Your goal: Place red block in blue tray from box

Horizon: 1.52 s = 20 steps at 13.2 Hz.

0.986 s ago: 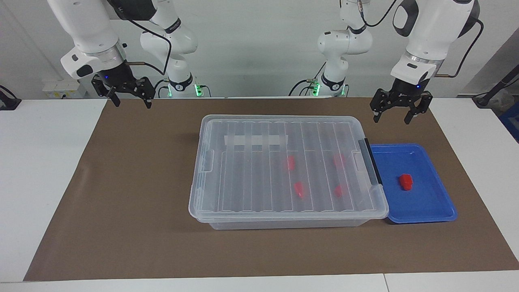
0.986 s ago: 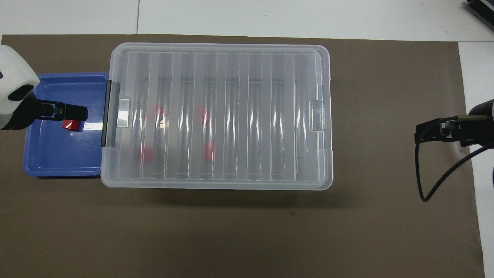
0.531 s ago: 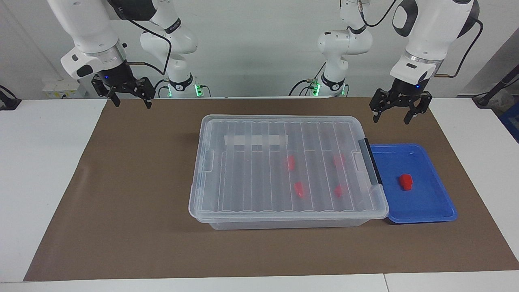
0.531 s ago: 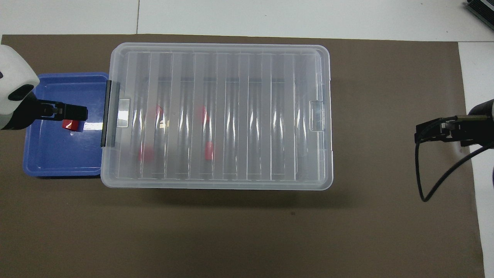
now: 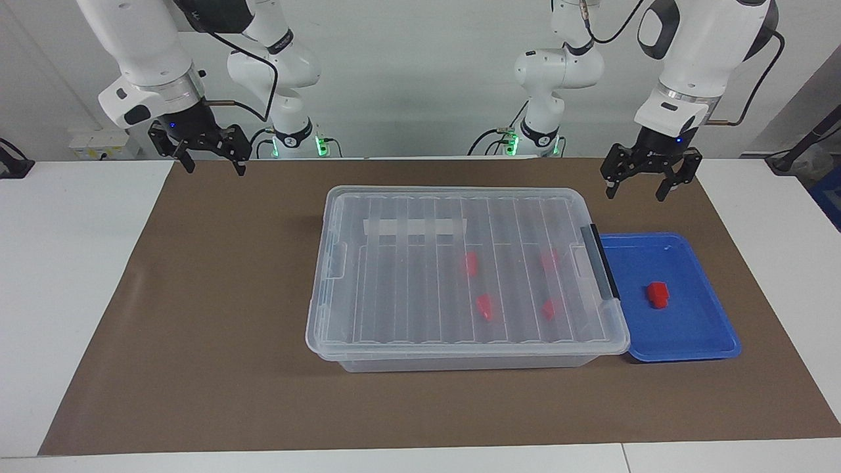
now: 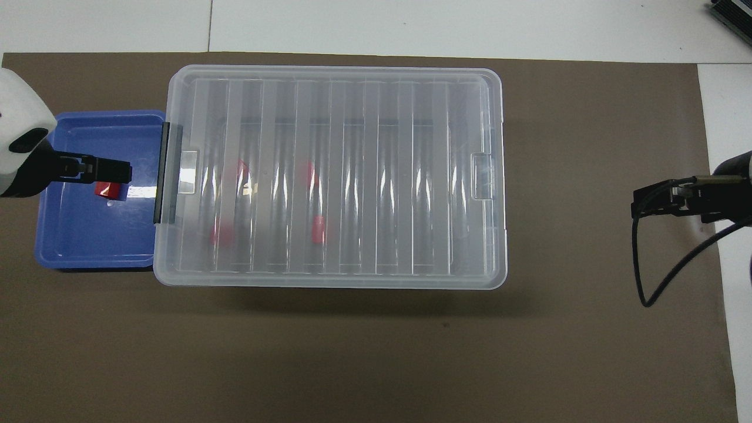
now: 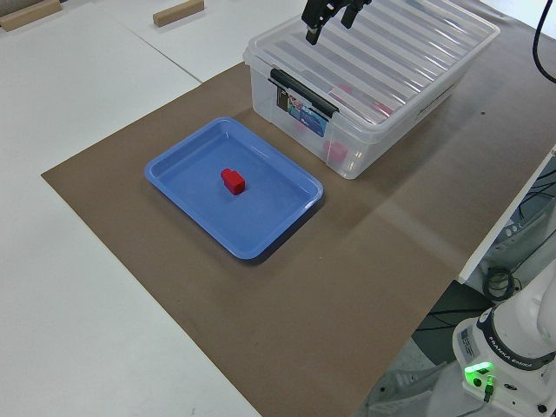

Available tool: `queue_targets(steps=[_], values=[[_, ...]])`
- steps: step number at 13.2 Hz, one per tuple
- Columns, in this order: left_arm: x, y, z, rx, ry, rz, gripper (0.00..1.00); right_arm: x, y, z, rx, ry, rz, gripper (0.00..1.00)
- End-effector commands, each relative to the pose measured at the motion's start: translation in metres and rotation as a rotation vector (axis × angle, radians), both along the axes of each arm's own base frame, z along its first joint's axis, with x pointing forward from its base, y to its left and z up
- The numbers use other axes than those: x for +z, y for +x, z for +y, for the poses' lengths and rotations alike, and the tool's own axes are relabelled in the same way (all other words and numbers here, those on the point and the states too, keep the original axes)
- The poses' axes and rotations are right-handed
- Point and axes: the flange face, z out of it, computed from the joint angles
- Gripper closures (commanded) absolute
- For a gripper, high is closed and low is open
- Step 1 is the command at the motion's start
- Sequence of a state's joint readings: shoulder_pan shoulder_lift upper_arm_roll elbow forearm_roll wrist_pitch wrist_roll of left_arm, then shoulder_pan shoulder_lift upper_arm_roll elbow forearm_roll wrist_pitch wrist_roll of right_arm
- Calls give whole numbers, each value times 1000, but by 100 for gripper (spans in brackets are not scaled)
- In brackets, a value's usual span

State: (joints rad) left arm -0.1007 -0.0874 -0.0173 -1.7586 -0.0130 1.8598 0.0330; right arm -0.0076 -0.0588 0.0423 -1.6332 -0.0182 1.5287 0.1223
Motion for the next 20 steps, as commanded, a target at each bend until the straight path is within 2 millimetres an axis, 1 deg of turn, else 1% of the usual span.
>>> queue_targets(steps=[1,4,8,14,20], values=[[4,-3,1,-9,-4,-11,0,2,-4,-3,-9,17,-1,0],[4,-3,-1,-10,-5,-12,0,2,-4,-2,-8,17,-1,0],[5,-3,2,-4,-5,-15,0,2,-4,-3,-9,17,-1,0],[5,-3,-6,-10,-5,-15,0,2,-4,-2,-8,17,-1,0],[5,-3,-3,-10,-4,-14,0,2,-4,-2,-8,17,-1,0]])
